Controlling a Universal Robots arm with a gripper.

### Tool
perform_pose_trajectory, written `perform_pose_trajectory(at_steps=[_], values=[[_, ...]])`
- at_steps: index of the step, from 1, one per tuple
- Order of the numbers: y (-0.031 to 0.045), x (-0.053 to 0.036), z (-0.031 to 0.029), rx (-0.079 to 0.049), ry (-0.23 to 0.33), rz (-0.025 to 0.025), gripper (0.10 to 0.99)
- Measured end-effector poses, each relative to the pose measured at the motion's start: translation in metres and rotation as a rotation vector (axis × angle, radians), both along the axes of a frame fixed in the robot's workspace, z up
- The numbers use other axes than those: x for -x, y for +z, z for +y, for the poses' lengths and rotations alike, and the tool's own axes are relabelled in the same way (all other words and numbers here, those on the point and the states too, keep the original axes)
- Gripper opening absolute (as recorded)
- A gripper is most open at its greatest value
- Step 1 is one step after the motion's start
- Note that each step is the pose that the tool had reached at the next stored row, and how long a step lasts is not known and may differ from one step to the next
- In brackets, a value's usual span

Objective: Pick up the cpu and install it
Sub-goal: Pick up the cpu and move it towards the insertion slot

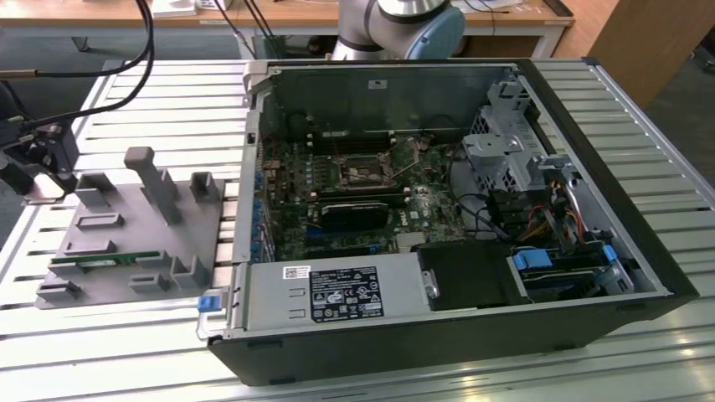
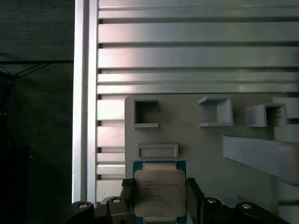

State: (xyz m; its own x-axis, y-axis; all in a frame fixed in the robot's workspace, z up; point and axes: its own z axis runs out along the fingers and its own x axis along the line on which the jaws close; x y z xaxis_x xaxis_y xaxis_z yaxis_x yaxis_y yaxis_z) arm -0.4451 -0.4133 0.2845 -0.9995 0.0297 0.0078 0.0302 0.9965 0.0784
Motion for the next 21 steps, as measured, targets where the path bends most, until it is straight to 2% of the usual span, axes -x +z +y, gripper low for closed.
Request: perform_pose_trajectory(at_steps=[14,21], values=[[0.0121,0.0,0.0008,0.0,0.0,-0.0001,0.537],[0.022,0.0,0.0014,0.0,0.0,0.0,0.537]])
